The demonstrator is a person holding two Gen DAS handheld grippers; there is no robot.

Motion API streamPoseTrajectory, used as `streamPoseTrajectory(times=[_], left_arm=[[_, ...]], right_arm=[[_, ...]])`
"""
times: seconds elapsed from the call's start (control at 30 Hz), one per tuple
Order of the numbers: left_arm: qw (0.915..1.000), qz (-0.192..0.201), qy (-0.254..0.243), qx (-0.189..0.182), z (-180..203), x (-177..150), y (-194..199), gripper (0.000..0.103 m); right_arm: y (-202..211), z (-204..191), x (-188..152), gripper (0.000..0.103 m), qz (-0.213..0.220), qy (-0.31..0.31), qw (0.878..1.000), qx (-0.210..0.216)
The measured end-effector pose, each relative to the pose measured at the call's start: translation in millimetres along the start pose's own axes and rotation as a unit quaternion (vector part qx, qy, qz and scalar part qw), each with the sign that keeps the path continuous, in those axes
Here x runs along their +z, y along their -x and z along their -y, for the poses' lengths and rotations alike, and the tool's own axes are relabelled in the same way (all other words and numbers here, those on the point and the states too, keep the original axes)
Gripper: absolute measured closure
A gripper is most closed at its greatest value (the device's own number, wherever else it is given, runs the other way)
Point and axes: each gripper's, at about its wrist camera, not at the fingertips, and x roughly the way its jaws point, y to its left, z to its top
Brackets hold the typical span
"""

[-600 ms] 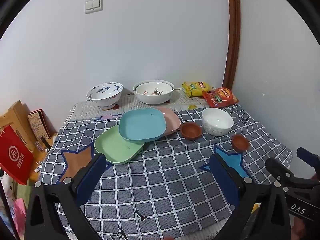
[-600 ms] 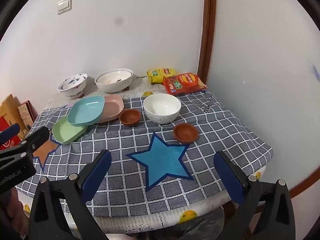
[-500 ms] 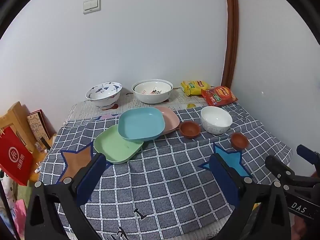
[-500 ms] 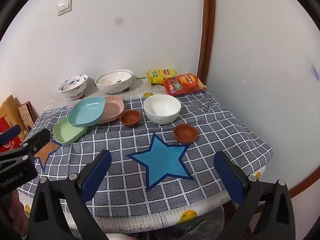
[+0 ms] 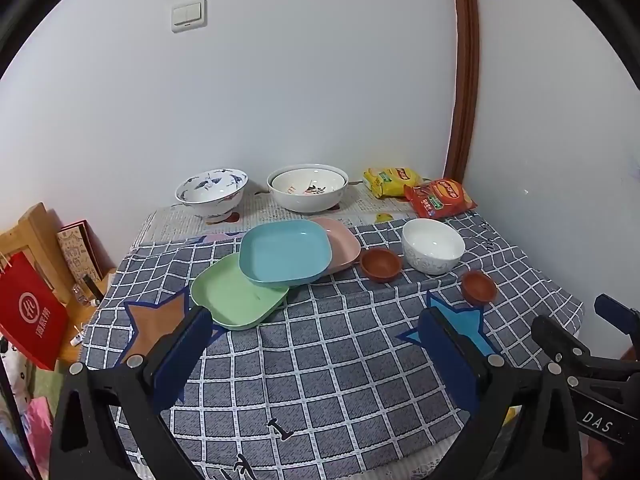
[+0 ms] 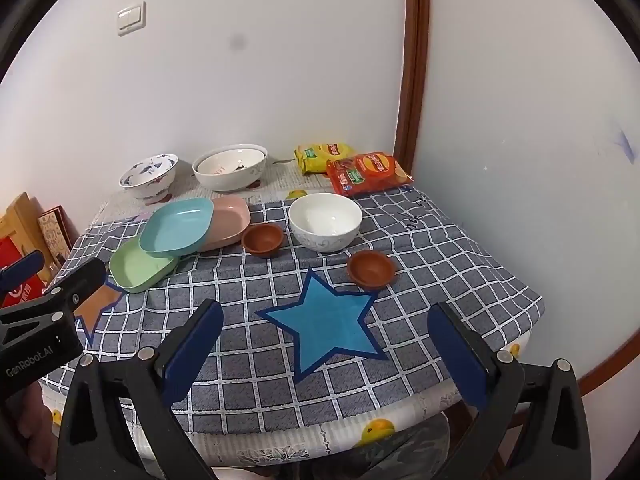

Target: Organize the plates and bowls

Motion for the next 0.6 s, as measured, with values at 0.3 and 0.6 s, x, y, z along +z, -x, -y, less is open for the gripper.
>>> streamPoseTrajectory(times=[0.3, 0.6], left_arm=[[1.0000, 0.000, -0.001, 0.000, -0.4, -3.9, -0.2, 0.000], [1.0000, 0.001, -0.001, 0.000, -0.5, -5.1, 0.1, 0.000]], right_arm=[[0.5, 0.0, -0.2, 0.002, 0.000, -0.001, 1.000, 0.002], [2.1, -2.2, -1.4, 0.002, 0.002, 0.001, 1.000, 0.003]])
